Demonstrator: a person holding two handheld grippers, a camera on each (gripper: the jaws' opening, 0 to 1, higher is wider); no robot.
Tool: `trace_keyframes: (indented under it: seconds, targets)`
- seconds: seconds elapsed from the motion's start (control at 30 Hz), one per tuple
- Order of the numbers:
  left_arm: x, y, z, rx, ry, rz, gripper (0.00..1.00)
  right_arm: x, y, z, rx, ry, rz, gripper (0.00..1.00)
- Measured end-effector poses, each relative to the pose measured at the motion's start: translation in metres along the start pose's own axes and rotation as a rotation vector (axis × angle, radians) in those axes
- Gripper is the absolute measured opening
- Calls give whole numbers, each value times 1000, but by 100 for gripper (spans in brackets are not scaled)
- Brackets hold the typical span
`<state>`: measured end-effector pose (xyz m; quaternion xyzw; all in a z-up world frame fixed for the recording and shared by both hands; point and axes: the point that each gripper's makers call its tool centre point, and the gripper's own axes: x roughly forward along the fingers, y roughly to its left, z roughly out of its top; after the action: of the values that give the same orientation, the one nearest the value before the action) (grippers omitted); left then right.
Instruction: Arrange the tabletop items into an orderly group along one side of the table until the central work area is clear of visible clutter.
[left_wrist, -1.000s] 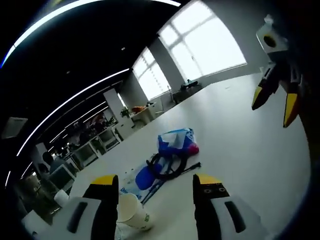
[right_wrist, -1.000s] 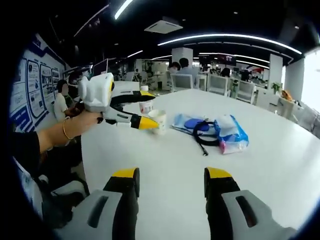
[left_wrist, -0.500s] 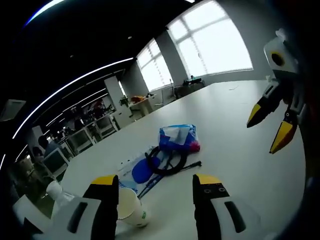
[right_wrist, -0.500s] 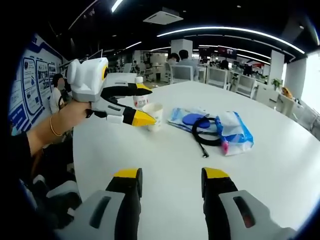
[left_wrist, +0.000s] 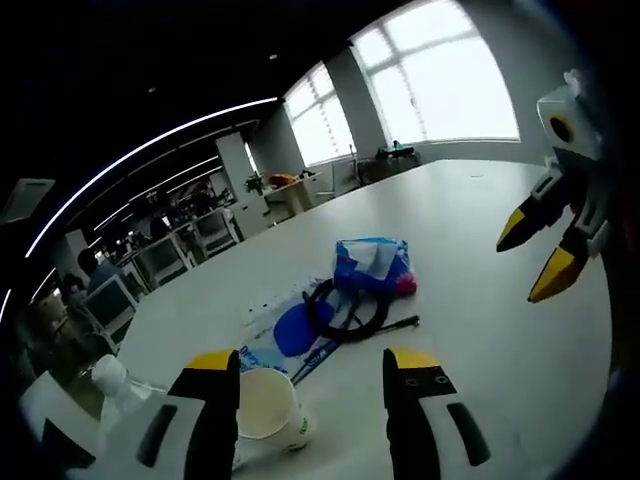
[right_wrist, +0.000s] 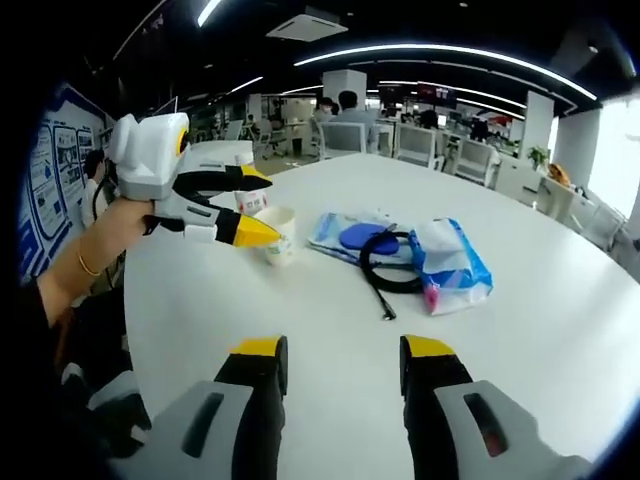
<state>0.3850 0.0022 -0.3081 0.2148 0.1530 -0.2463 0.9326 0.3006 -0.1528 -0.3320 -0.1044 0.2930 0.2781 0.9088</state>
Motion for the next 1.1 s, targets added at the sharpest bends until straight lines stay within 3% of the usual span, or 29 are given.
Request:
trace_keyframes:
  seconds: [0.13, 0.3, 0.4, 0.5, 0.67, 0.8, 0.87, 0.97, 1.03, 1.1]
  targets:
    - [2, 0, 8, -5, 1, -9, 57, 5, 0, 3, 36, 6, 14, 44]
    - [12, -3, 9, -27, 39, -31, 57, 23, 7, 14, 199, 12, 124, 43]
    - [22, -4, 5, -30, 77, -50, 55, 32, -1, 16, 253, 24, 124, 42]
    - [31, -9, -9, -68, 170, -91, 55, 47, -10, 21, 300, 43, 113, 42]
    - [41, -5, -4, -100, 169, -81, 55, 63, -22, 19, 351, 85, 85, 40]
    - [47, 2, 3, -117, 165, -67, 54, 73, -26, 21, 435, 96, 98, 40]
    - [50, -1, 1, -155, 182, -92, 54, 79, -27, 23, 463, 88, 116, 40]
    - [55, -6, -9, -237, 261, -116, 54, 84, -29, 25, 511, 76, 131, 40]
    - [43, -21, -24, -232, 351, -132, 54, 90, -36, 22, 541, 82, 105, 40]
    - [53, -20, -17, -229, 353, -132, 53, 96, -41, 19, 563, 93, 86, 40]
